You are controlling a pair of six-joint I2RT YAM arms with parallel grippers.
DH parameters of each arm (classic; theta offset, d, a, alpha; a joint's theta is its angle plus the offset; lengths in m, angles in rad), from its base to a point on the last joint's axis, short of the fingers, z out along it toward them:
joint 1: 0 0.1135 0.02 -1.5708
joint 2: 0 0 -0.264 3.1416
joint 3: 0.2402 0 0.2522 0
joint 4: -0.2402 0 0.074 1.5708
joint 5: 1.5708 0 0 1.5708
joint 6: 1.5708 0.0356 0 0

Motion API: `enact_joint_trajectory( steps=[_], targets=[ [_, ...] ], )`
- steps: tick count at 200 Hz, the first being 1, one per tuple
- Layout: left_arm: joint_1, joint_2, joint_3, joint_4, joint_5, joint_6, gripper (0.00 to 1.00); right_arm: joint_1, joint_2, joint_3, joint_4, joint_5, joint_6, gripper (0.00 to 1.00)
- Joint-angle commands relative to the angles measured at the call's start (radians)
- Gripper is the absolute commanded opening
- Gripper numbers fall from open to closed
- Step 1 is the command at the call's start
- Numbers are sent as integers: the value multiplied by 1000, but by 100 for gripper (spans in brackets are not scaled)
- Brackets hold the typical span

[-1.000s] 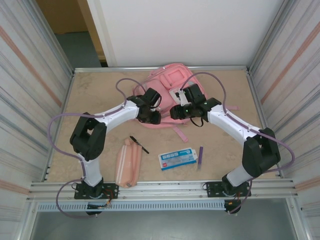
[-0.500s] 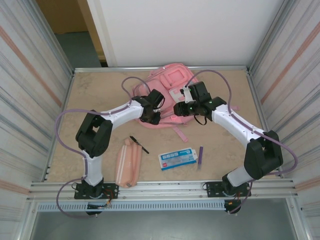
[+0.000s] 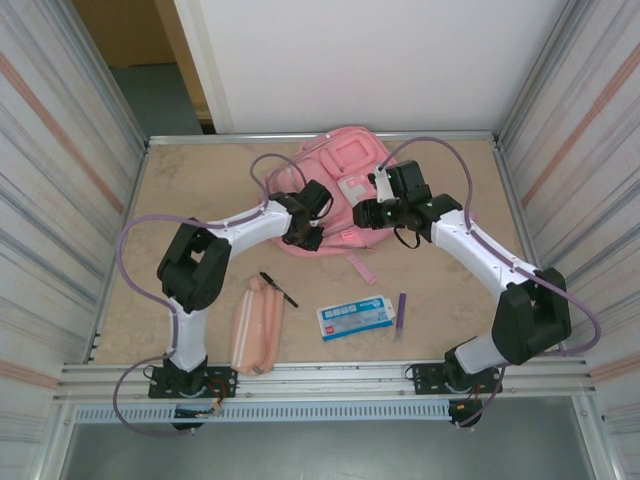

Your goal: Pack the student bag

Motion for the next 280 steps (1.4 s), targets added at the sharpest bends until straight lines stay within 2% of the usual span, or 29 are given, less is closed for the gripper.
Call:
enact_joint_trajectory(
  steps=[1, 23, 38, 50, 78, 93, 110, 143, 159, 205, 258, 280],
  targets=[
    [-4, 18, 20, -33, -36, 8, 6, -9, -33, -15, 5, -17, -3, 42],
    [-4, -10, 21, -39, -33, 4, 0, -8, -34, -40, 36, -8, 17, 42],
    [-3, -60, -7, -11, -4, -13, 0, 26, -41, -75, 69, 150, 129, 43],
    [1, -113, -35, 32, 35, -38, 0, 50, -54, -123, 124, 153, 198, 45],
    [10, -190, -61, 78, 164, -65, 0, 116, -45, -155, 138, 278, 353, 50],
    [24, -214, -104, 152, 290, -82, 0, 131, -9, -125, 58, 353, 529, 52],
    [28, -217, -98, 157, 345, -97, 0, 132, 20, -92, -24, 284, 722, 52],
    [31, -215, -98, 164, 359, -123, 0, 145, 15, -136, 116, 170, 951, 54],
    [31, -212, -104, 177, 396, -139, 0, 136, 25, -126, 128, 169, 1019, 57],
    [28, -215, -148, 245, 453, -183, 0, 152, 113, -144, 234, 178, 1254, 56],
    [20, -216, -177, 285, 489, -181, 0, 146, 220, -92, 312, 165, 1265, 51],
    [22, -224, -193, 300, 470, -188, 0, 162, 246, -119, 342, 193, 1301, 35]
  ],
)
